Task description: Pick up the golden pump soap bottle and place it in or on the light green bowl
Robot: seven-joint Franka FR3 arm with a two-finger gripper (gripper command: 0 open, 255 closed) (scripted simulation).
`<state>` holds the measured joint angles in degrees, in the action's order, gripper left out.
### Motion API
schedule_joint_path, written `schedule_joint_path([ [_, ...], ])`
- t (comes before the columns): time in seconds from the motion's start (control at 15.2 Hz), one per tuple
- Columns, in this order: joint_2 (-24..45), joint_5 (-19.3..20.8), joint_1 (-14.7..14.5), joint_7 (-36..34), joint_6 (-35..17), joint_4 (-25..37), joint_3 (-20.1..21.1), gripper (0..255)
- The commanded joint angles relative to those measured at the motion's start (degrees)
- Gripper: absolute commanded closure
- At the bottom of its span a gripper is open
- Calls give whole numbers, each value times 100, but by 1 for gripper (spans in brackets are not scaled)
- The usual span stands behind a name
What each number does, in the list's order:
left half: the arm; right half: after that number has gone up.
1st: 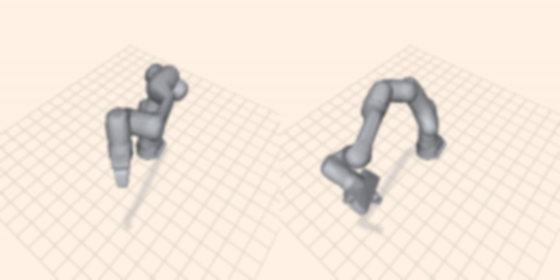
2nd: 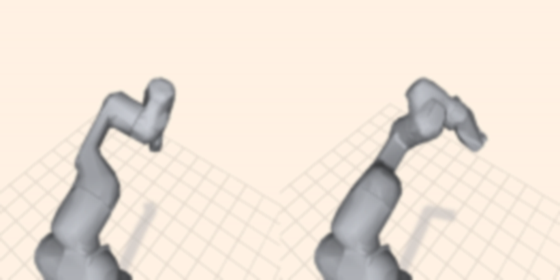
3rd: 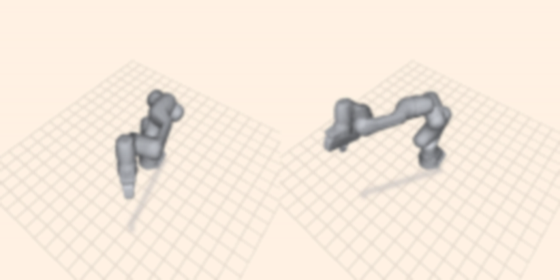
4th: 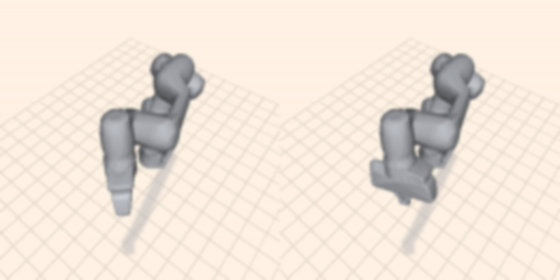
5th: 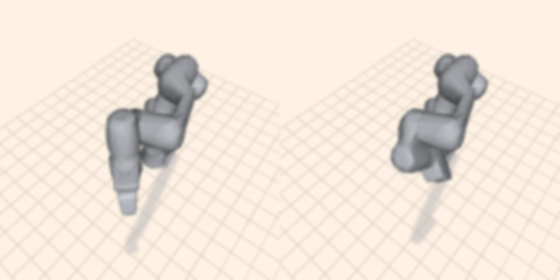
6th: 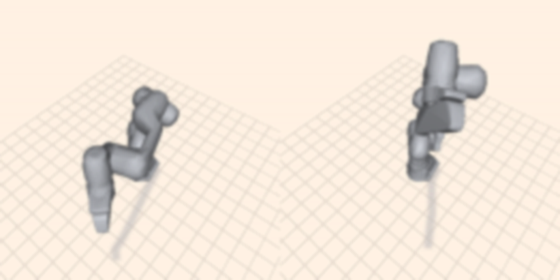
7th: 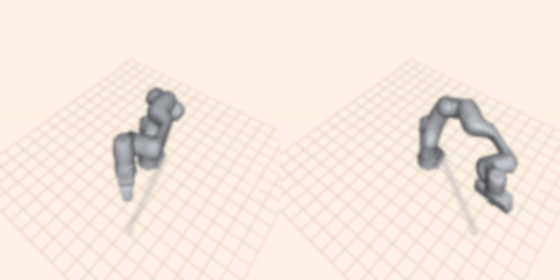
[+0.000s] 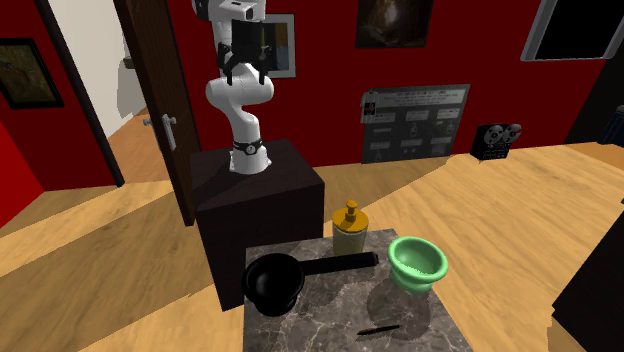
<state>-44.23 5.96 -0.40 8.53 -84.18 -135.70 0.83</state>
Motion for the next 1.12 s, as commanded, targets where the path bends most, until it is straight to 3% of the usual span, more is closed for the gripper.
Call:
schedule_joint_path([
  [0.0,0,0,0,0,0,0,0,0],
  [0.53,479,-501,-236,-676,-1463,-908,459,0],
  [1.06,1560,-893,-471,-1307,-3080,-1326,968,0],
])
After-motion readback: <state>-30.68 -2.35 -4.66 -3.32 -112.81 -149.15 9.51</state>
